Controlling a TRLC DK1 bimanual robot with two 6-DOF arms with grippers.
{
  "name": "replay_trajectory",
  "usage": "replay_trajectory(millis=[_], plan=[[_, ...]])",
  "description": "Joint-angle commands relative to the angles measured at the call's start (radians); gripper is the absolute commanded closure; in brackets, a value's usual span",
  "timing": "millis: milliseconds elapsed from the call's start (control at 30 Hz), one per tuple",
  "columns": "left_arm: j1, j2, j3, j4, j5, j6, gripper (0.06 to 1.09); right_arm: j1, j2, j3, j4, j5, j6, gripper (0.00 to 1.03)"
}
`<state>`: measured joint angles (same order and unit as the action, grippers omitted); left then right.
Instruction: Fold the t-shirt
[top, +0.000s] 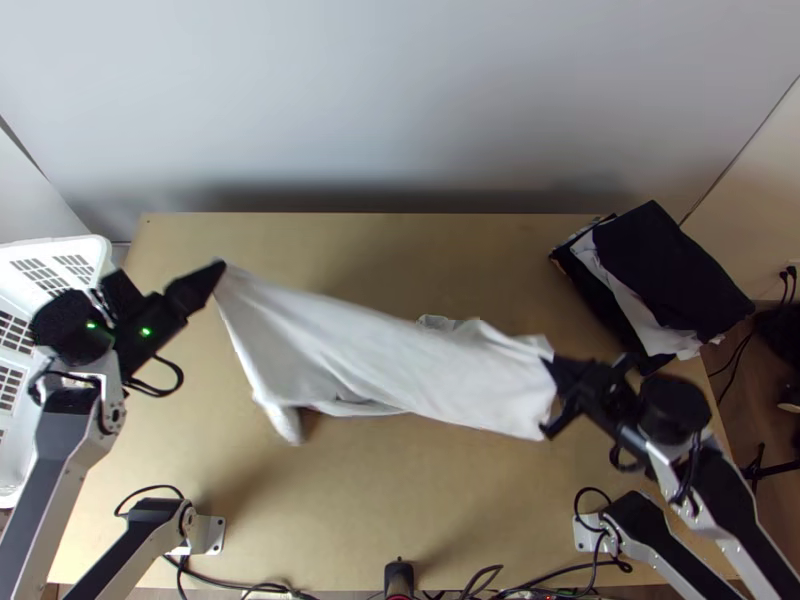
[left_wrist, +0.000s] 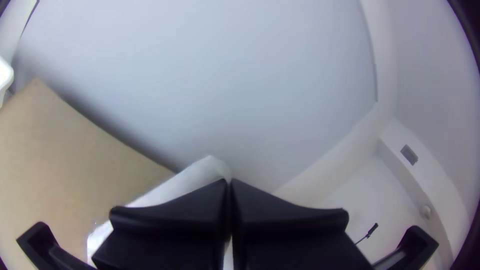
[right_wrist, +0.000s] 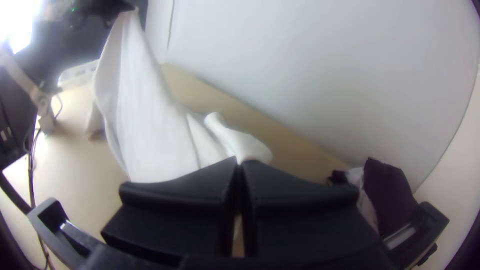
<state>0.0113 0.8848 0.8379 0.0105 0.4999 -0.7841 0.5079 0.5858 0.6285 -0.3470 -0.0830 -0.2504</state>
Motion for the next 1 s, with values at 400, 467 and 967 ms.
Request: replay_trajectory(millis=[400,467,967], plan=[[-0.022,0.361,0.385,0.026,-0.064,0.114,1.05,-0.112,0.632,0.474,0.422,0.026,0.134,1.00],[-0.011,0.434,0.437,0.028,-0.078,0.114,1.05,-0.128,0.687,0.522,0.442,0.026,0.137,1.00],[0.007,0.714,0.880,0.036,-0.138,0.109,1.05,-0.178,0.939,0.890,0.560,0.068,0.157,1.00]])
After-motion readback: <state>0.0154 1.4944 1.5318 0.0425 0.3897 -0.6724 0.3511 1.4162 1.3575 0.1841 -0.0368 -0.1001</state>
